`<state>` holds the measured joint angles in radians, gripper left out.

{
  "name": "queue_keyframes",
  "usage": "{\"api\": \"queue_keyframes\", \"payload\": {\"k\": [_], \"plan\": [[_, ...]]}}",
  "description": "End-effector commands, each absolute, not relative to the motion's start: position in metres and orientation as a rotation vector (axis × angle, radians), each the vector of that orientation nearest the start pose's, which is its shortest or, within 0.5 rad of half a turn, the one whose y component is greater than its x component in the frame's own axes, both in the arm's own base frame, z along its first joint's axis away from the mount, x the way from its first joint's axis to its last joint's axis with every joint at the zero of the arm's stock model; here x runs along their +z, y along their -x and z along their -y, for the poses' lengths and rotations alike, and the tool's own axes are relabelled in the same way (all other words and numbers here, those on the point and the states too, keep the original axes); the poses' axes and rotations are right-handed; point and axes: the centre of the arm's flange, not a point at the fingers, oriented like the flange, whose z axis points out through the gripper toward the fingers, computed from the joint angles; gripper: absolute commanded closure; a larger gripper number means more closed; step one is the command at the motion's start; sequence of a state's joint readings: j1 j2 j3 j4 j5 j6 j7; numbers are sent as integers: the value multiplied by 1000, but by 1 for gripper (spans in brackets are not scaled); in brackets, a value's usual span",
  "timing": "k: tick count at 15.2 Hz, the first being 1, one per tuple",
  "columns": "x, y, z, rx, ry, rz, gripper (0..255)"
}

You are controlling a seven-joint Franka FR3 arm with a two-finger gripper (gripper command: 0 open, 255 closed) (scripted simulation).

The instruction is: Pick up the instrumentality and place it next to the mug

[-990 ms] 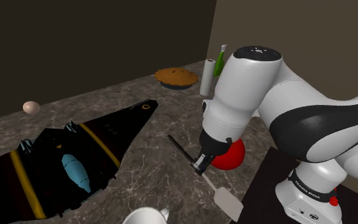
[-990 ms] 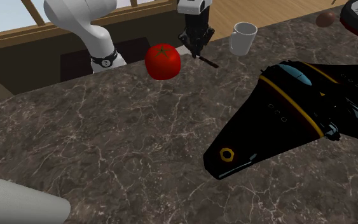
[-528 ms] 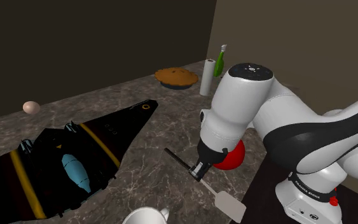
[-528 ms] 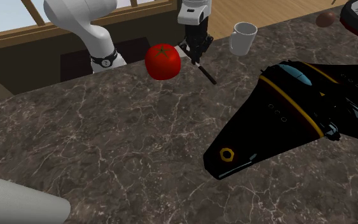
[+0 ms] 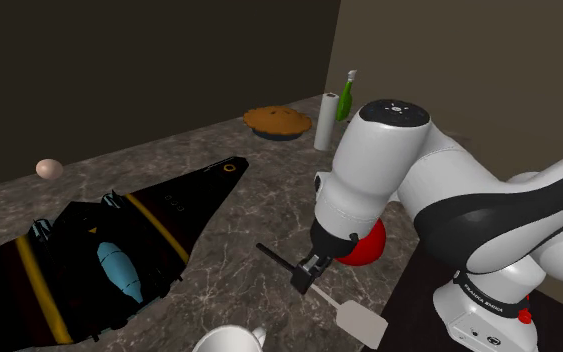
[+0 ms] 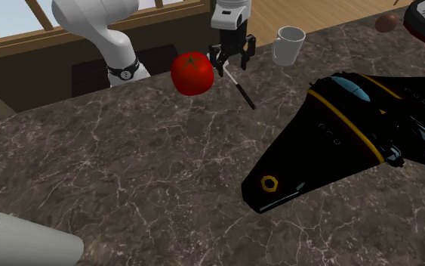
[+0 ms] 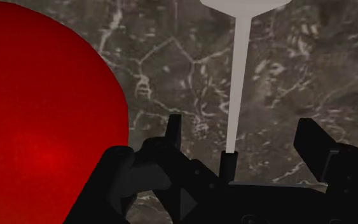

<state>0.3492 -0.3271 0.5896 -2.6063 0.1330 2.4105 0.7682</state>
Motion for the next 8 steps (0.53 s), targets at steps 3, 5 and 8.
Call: {"api": "queue_keyframes", "payload": {"k": [3,5,8], "plan": [[354,-256,-339,-191,3128,89,0],[380,-253,-339,-191,3128,89,0],[404,-250,-338,-191,3128,89,0]]}}
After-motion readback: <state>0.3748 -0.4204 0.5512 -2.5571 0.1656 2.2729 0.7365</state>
